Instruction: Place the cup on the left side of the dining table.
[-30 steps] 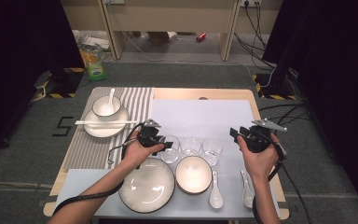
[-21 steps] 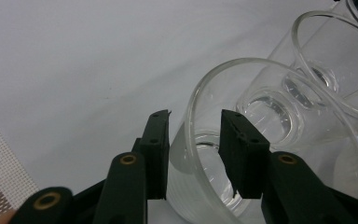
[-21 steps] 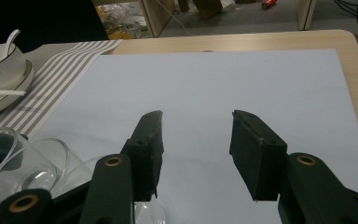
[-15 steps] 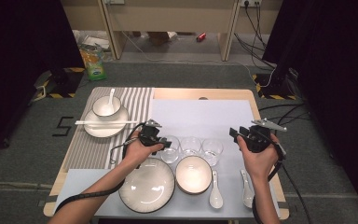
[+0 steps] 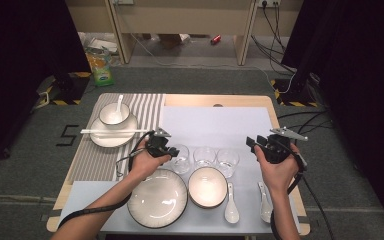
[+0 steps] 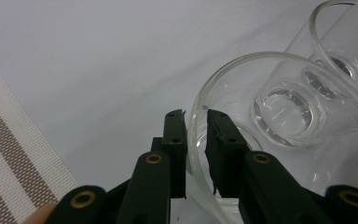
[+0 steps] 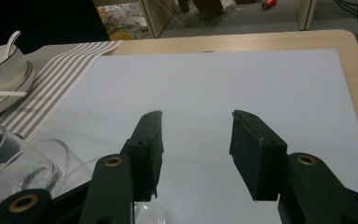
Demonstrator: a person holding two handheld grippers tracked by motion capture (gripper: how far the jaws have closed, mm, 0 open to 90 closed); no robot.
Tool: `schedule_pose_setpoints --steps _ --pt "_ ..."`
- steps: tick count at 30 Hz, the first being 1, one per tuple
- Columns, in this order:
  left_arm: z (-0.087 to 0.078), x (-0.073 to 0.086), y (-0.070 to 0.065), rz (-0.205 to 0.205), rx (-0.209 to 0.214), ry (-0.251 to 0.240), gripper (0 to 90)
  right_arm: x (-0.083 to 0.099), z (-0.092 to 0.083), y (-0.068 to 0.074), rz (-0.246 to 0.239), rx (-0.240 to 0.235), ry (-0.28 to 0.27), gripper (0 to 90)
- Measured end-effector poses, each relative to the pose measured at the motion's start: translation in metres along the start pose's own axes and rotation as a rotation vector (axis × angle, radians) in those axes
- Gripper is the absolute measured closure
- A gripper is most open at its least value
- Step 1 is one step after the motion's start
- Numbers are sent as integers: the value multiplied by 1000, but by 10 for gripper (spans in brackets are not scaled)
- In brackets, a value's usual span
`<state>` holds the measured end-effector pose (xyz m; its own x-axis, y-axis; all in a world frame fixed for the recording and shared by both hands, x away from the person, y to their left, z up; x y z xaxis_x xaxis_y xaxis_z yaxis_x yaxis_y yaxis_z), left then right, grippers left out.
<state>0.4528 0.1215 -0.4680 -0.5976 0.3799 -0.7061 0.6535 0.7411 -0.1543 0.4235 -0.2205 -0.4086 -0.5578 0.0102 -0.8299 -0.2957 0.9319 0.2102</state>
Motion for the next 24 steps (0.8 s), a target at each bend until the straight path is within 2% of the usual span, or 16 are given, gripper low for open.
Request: schedule_pose_setpoints --steps 13,22,24 --pt "-8 6 3 4 -1 -43 810 0 0 0 4 -1 -2 538" --pt "-16 2 5 3 -2 -94 837 0 -1 -1 -1 5 -2 538" --pt "-16 2 5 8 -2 -90 838 0 -1 -1 5 5 0 538"
Point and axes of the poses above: each handheld gripper's, and its own axes: z roughly forward along the jaws, x roughly out of its underside, y roughly to its left, the point moved 3 cm from there along z, roughly forward along the jaws
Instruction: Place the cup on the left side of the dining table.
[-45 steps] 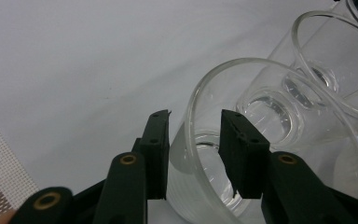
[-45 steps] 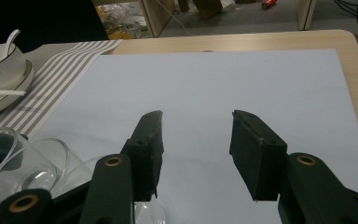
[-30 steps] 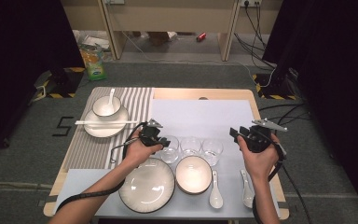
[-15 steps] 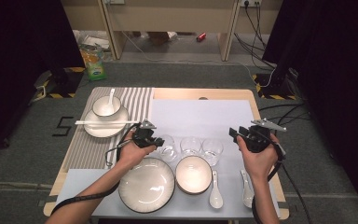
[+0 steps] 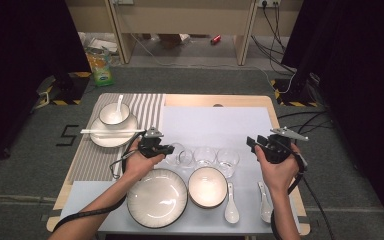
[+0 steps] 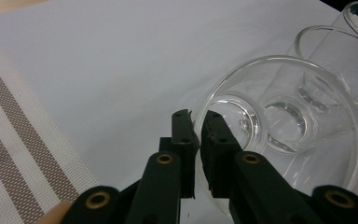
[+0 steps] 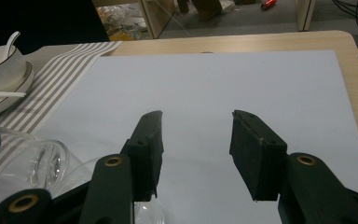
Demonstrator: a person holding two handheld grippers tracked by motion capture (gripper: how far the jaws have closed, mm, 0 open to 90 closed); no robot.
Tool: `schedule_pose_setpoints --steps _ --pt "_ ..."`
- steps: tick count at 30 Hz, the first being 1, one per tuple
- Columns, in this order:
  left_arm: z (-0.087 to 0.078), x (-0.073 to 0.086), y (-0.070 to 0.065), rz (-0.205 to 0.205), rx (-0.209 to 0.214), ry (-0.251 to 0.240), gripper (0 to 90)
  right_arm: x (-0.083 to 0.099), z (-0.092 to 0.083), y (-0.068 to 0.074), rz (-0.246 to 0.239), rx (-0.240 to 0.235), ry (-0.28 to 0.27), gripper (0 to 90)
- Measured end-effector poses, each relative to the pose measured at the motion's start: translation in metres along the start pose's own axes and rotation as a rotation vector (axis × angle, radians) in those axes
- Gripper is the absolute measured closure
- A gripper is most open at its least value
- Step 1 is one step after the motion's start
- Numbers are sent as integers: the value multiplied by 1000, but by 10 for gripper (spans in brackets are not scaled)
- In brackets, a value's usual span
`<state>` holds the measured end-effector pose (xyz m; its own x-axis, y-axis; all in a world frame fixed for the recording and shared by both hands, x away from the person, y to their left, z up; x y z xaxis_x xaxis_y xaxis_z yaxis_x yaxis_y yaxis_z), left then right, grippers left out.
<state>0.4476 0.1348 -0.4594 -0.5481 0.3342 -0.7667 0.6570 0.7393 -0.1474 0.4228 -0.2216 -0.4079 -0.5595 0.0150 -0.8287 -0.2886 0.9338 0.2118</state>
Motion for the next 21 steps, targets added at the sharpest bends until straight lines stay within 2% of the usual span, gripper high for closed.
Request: schedule_pose_setpoints --steps 6,21 --pt "0 0 1 0 2 -8 839 1 1 0 0 -5 -1 538" --pt "-14 -2 2 10 6 -45 839 -1 0 0 -6 1 -5 538"
Point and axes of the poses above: each handheld gripper's, and its own axes: z roughly forward along the jaws, x roughly out of its underside, y roughly to its left, the point moved 3 cm from there along z, roughly forward along the jaws
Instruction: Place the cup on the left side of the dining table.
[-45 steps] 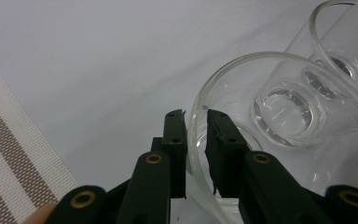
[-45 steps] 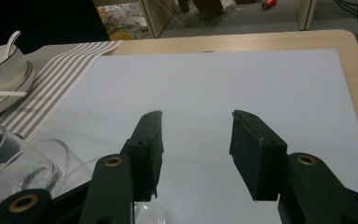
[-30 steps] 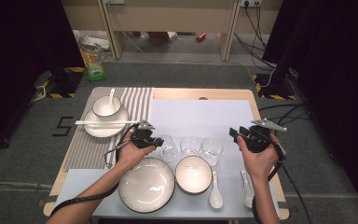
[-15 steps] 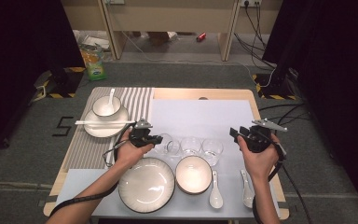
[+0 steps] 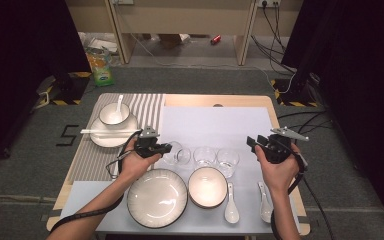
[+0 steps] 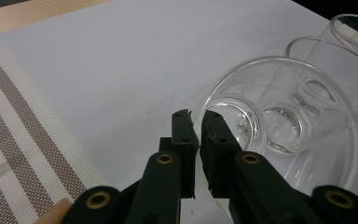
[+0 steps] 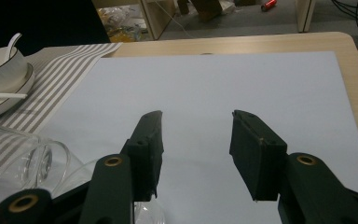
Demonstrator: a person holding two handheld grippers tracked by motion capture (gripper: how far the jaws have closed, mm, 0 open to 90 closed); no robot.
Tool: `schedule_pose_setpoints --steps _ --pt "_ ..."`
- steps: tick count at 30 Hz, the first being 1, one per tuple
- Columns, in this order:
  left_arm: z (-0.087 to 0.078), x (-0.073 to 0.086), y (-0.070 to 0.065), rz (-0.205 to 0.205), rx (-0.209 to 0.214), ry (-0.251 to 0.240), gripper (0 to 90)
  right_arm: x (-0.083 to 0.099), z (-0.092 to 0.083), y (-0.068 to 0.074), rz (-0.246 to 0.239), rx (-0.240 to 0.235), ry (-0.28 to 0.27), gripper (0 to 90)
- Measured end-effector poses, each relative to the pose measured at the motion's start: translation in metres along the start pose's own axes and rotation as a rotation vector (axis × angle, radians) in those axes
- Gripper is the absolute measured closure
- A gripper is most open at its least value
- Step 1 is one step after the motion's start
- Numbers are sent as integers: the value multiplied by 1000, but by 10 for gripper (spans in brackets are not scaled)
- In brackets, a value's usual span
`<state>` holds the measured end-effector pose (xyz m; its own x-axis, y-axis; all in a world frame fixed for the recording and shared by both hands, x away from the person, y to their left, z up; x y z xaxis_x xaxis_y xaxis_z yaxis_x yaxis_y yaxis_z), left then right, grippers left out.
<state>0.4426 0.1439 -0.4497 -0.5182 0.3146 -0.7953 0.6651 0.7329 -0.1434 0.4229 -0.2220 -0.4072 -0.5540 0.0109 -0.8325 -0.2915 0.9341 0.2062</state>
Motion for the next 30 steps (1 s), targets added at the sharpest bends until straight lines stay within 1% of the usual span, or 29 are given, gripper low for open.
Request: schedule_pose_setpoints --steps 3,4,12,15,18,22,24,30 --pt "-2 -1 1 2 -4 -11 839 0 0 0 0 -1 0 538" --pt "-3 -1 1 7 -6 -7 840 0 0 0 1 -1 0 538" --pt "-7 -2 3 -2 -5 -22 839 0 0 1 0 0 0 538" --pt "-9 -2 4 -2 -14 -27 839 0 0 1 -1 -2 -6 537" --pt "-11 -3 5 -1 -14 -28 839 0 0 1 1 0 0 537" --pt "-13 -3 5 3 -14 -31 839 0 1 2 1 -4 -9 537" --pt "-14 -4 6 -1 -14 -30 839 0 0 2 -1 -1 -2 537" --pt "-17 -4 7 0 -16 -31 840 0 0 1 1 -2 -7 536"
Point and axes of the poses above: each handheld gripper's, and its own axes: z roughly forward along the jaws, x roughly out of its underside, y roughly to its left, the point moved 3 cm from there along z, roughly forward along the jaws
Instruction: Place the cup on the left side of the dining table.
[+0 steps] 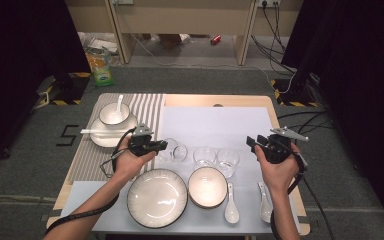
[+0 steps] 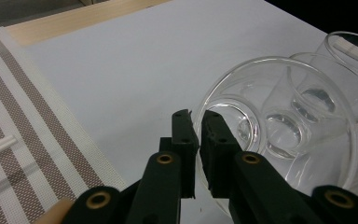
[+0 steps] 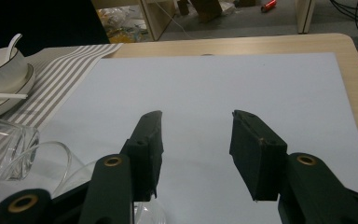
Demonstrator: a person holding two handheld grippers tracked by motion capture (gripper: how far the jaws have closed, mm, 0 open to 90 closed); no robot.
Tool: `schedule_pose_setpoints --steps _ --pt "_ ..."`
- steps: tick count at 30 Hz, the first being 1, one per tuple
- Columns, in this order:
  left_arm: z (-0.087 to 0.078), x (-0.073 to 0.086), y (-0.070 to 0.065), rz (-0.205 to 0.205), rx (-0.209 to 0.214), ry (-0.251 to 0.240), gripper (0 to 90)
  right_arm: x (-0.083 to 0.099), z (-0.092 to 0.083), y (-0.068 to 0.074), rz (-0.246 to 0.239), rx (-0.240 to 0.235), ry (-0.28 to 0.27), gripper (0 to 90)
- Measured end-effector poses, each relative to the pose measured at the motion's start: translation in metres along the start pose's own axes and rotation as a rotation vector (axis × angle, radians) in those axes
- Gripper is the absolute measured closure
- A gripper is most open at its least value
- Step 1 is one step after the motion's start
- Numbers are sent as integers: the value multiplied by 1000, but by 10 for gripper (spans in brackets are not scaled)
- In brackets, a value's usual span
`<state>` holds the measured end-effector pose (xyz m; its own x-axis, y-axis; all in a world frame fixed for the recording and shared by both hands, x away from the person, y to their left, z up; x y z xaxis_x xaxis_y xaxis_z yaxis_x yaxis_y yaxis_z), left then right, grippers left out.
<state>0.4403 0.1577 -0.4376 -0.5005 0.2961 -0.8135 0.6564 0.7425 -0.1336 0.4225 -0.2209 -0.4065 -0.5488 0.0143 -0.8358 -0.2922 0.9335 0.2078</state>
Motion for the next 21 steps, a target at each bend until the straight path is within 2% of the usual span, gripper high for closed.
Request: schedule_pose_setpoints --steps 21 --pt "-8 -3 4 4 -12 -11 840 0 1 1 -4 -1 1 536"
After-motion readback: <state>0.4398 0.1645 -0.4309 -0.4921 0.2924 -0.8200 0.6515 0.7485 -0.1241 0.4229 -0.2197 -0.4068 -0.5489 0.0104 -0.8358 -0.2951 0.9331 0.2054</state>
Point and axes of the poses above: each handheld gripper's, and its own axes: z roughly forward along the jaws, x roughly out of its underside, y roughly to its left, the point moved 3 cm from there along z, roughly forward along the jaws
